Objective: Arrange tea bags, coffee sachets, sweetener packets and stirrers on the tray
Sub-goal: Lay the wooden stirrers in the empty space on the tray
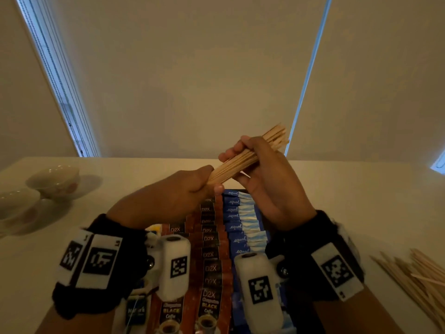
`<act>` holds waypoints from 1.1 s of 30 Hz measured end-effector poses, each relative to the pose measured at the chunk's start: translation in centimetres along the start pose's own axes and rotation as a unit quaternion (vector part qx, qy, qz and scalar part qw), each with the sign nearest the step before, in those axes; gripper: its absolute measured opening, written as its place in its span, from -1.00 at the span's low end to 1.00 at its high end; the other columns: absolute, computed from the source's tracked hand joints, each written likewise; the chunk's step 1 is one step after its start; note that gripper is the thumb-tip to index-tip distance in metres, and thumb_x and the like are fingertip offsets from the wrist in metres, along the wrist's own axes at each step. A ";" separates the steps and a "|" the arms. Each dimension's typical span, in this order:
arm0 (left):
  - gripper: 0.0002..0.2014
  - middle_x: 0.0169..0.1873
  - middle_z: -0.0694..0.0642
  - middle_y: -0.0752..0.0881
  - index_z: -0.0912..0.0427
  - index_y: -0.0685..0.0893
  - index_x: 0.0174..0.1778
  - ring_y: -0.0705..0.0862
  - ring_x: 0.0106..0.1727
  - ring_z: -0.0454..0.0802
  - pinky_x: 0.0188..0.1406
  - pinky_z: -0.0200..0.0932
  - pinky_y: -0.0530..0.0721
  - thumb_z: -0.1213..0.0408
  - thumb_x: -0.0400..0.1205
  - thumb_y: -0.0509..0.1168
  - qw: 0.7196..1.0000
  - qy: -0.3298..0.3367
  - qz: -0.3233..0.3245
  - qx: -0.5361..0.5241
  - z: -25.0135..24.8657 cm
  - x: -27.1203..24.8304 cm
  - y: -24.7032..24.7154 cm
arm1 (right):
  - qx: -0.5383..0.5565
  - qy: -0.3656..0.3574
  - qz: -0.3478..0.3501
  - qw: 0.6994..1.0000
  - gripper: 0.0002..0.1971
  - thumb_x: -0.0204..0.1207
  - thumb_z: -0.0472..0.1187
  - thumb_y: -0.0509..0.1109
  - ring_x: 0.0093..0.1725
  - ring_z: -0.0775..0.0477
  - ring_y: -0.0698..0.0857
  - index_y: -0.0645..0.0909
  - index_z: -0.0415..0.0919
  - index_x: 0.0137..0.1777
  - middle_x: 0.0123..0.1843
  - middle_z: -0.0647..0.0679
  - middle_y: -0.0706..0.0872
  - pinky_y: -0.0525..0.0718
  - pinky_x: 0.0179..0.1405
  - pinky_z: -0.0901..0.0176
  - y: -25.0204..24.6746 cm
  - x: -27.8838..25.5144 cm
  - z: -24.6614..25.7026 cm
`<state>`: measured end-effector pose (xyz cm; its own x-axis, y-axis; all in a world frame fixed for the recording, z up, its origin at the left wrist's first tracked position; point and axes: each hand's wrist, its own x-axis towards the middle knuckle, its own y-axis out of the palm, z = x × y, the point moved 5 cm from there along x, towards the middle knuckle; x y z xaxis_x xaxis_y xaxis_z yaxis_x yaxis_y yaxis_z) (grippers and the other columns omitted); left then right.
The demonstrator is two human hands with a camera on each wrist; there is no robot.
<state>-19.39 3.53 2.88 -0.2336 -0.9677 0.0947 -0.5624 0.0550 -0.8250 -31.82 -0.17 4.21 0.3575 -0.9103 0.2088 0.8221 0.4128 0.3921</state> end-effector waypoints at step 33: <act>-0.52 0.23 0.04 0.69 0.00 0.56 0.29 0.66 0.28 -0.09 0.30 0.00 0.59 -0.18 0.66 -0.05 0.900 0.040 -0.182 -0.394 0.4 -0.3 -3.1 | -0.245 -0.183 -0.166 0.937 -0.55 0.64 -0.20 0.25 -0.74 0.15 0.39 0.58 -0.23 -0.53 -0.66 -0.05 0.53 0.35 -0.64 0.38 -2.2 -0.1 0.5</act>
<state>-17.24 3.57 5.21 0.0414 -0.9375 0.3456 -0.9938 -0.0743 -0.0825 -33.91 -0.96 3.72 -0.0567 -0.8770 0.4772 0.9980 -0.0372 0.0502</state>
